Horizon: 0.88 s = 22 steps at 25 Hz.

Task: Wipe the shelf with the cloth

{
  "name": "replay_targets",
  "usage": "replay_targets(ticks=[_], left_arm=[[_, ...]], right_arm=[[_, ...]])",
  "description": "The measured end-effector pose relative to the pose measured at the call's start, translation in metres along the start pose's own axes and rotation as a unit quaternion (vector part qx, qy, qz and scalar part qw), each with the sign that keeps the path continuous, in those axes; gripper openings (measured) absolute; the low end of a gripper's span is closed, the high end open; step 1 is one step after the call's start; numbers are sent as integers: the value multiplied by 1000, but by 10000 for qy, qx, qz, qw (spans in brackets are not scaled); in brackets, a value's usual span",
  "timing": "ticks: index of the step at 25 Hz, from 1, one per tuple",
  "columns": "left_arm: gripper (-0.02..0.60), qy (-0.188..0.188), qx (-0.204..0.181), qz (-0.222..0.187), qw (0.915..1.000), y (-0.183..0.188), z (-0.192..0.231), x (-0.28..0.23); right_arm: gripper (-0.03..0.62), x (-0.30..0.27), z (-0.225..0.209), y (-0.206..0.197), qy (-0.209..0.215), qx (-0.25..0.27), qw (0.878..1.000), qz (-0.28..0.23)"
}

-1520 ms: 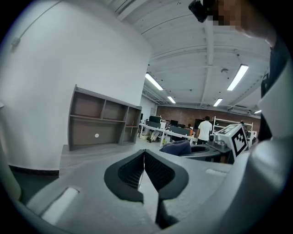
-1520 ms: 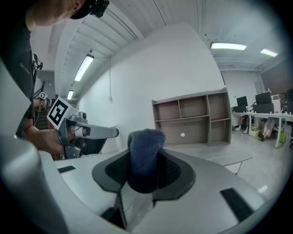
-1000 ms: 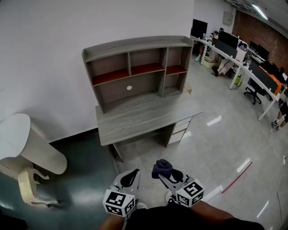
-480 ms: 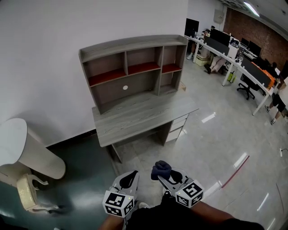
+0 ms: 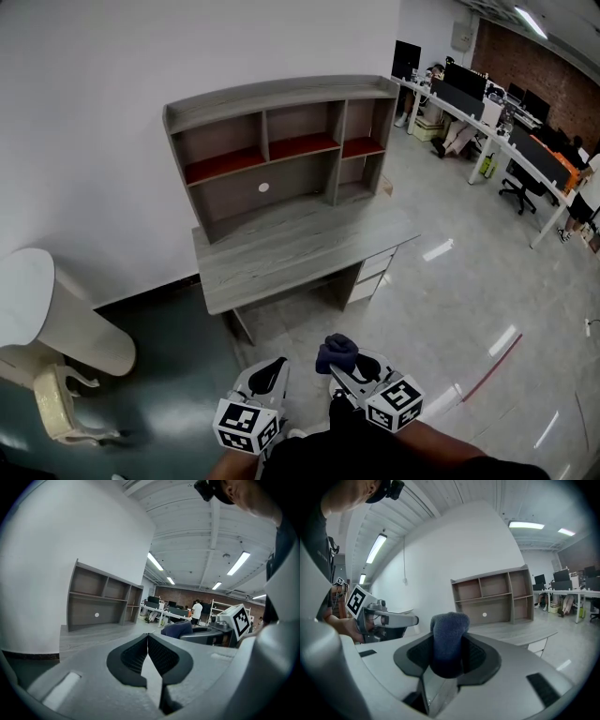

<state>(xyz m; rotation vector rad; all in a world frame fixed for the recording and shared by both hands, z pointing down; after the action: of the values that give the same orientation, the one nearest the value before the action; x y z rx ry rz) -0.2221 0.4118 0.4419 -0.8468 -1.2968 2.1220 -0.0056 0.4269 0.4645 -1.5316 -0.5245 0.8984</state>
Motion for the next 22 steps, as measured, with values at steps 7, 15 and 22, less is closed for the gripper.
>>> replay_targets(ticks=[7,15,22], left_arm=[[10,109,264,-98,9995,23,13,-49],[9,295,153,-184,9993,48,20,-118],[10,572,175,-151,9981,65,20,-174]], right_arm=[[158,-30,-58,11,121,-37,9999,-115],[158,-70,-134,19,366,28,9992,-137],[158,-89,-194,24,704,38,9973,-191]])
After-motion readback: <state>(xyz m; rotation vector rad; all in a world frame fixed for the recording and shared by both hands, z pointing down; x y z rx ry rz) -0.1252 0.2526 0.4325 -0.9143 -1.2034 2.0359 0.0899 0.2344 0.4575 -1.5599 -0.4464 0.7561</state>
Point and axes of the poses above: the fingertips, and each gripper's own axes: x backward along the fingers, z to its left, y out of its top, the point moved 9 cm from there along x, backward along the fingers, and after that the axes turned 11 degrees about x, right-handed, at the moved point
